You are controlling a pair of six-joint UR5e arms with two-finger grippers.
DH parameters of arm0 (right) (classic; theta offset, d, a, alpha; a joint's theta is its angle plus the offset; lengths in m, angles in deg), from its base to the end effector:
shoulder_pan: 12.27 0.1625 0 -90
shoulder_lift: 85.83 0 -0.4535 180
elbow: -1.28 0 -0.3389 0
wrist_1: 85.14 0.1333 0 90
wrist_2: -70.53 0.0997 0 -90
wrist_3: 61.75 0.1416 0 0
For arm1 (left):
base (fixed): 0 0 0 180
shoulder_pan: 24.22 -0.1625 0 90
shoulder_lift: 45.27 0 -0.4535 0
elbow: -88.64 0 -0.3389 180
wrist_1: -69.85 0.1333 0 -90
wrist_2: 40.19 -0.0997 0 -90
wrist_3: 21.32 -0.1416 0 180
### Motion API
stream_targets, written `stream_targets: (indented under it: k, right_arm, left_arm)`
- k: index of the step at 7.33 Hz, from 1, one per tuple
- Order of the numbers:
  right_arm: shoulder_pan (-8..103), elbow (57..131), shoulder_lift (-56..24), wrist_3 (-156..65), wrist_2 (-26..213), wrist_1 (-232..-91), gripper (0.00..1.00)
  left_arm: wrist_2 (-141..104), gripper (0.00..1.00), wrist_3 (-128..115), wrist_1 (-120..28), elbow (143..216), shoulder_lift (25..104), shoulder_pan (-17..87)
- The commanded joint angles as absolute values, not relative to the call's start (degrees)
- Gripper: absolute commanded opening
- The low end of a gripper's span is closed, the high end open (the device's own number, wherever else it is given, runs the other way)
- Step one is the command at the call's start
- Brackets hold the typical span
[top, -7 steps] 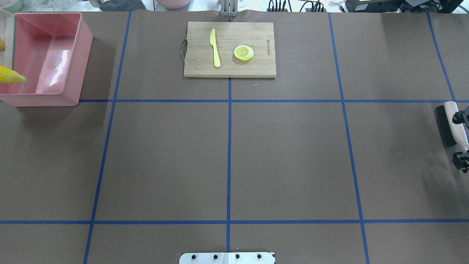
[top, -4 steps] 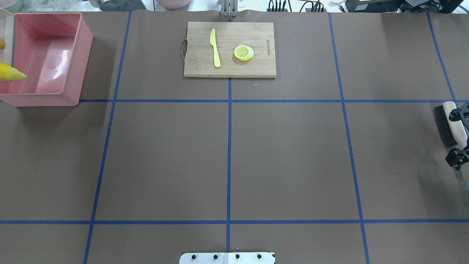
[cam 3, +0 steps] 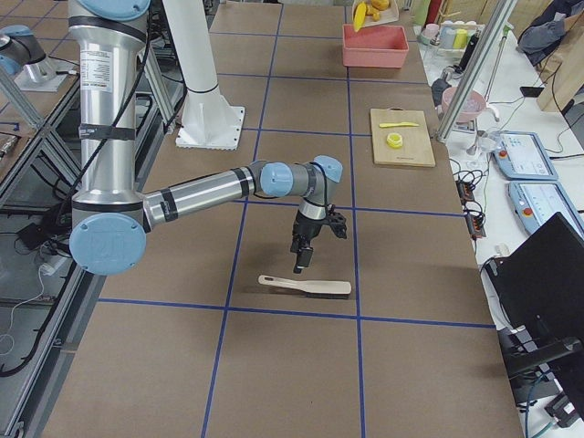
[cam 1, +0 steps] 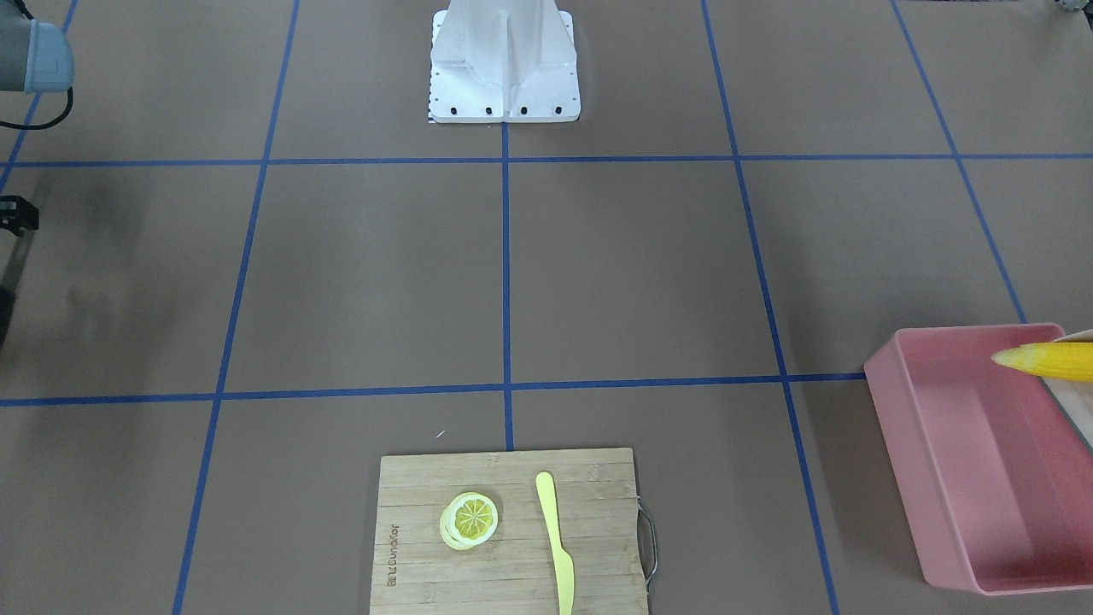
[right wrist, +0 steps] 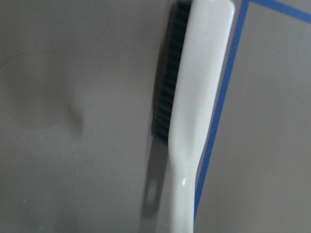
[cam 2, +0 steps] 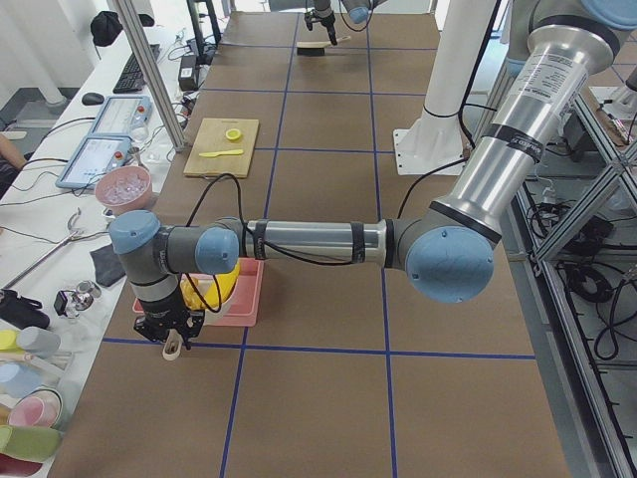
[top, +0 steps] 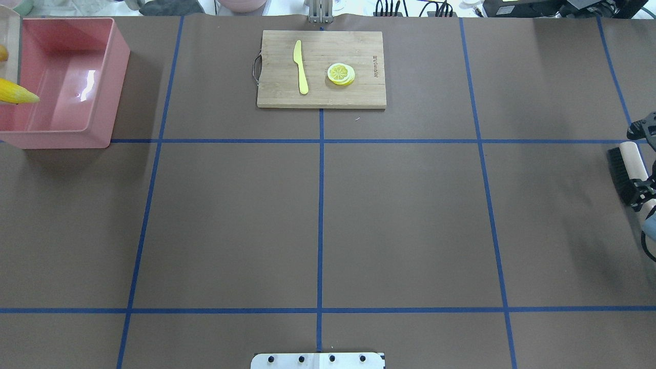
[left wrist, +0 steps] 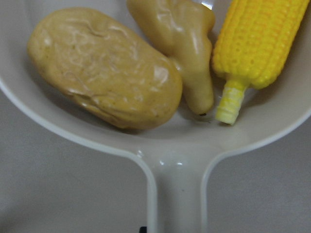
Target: Sweep and dump trash into bin
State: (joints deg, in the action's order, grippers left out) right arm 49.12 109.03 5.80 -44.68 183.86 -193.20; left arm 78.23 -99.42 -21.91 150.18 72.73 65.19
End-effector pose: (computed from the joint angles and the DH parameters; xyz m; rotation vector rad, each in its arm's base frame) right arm -0.1275 -0.3951 0.6550 -0.1891 -0.3628 -0.1917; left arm -0.0592 -0.6549 0.6879 0.3548 0.4036 1.3488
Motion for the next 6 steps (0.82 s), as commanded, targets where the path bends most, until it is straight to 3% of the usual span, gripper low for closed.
stream_targets:
  k: [1,3,6]
  right_arm:
    - [58.3,103.8,0.5,-53.4,185.0,-193.5,1.0]
    - [69.4,93.9,-3.6,-64.1,195.2,-193.3,1.0]
    - [84.9,93.9,0.5,-79.6,199.8,-192.0,1.0]
  left_arm:
    - [75.2,0.0,-99.3,-23.1,149.2,74.1,64.7]
    - [72.8,0.0,-99.2,-23.3,148.8,75.0,63.5]
    - [67.9,0.0,-99.4,-23.1,148.9,77.1,60.9]
